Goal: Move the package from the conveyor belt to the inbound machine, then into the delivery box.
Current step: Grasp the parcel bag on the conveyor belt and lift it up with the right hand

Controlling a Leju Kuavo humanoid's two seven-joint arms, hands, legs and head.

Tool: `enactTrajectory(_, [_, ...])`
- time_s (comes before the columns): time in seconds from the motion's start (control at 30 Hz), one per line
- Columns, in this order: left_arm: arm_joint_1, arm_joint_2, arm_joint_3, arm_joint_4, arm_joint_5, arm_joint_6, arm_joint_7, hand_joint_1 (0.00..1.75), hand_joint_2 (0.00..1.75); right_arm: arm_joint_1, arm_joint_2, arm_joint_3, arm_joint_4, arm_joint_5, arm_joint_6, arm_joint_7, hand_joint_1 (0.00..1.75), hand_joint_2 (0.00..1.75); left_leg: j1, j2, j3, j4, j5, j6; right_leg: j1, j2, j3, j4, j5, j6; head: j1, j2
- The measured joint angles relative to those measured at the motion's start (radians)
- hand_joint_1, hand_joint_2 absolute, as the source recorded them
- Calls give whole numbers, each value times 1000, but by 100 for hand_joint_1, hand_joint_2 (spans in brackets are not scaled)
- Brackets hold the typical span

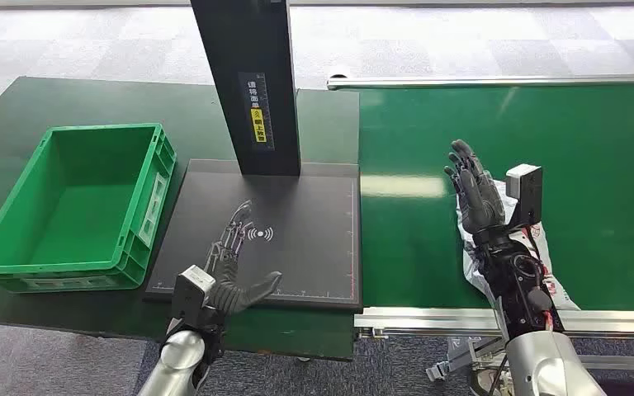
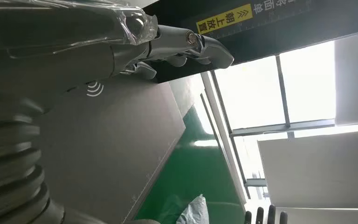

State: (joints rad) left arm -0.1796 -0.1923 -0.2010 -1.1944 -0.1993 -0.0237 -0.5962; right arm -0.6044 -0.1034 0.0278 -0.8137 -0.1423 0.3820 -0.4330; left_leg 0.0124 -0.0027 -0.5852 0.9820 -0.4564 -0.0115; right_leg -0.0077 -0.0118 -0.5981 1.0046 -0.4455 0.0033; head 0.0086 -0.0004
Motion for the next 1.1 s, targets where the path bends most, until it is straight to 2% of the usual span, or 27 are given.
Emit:
enactTrajectory(0.37, [-13, -4, 0, 15, -2, -6, 0, 0, 175, 34, -2, 12, -48, 9, -24, 13, 0, 175, 0, 0, 0, 0, 0, 0, 0, 0, 0, 0, 0, 0, 0, 0])
enactTrajectory(0.6, [-16, -4, 0, 16, -3, -8, 0, 0, 175, 18, -9, 42, -45, 74, -92, 13, 0, 175, 0, 0, 0, 0, 0, 0, 0, 0, 0, 0, 0, 0, 0, 0])
enactTrajectory(0.8, [-17, -5, 2, 14, -13, -8, 11, 0, 175, -23, -14, 94, -16, 258, -265, 43, 0, 175, 0, 0, 0, 0, 0, 0, 0, 0, 0, 0, 0, 0, 0, 0])
enactTrajectory(0.93, [-16, -9, 4, 14, -21, -9, 15, 0, 175, -50, -10, 126, 22, 344, -315, 56, 0, 175, 0, 0, 0, 0, 0, 0, 0, 0, 0, 0, 0, 0, 0, 0])
enactTrajectory(1.0, [-17, -9, 5, 16, -24, -10, 15, 0, 175, -61, -9, 148, 48, 418, -345, 98, 0, 175, 0, 0, 0, 0, 0, 0, 0, 0, 0, 0, 0, 0, 0, 0])
enactTrajectory(1.1, [-18, -9, 7, 23, -28, -13, 12, 0, 175, -84, -13, 197, 103, 564, -363, 205, 0, 175, 0, 0, 0, 0, 0, 0, 0, 0, 0, 0, 0, 0, 0, 0])
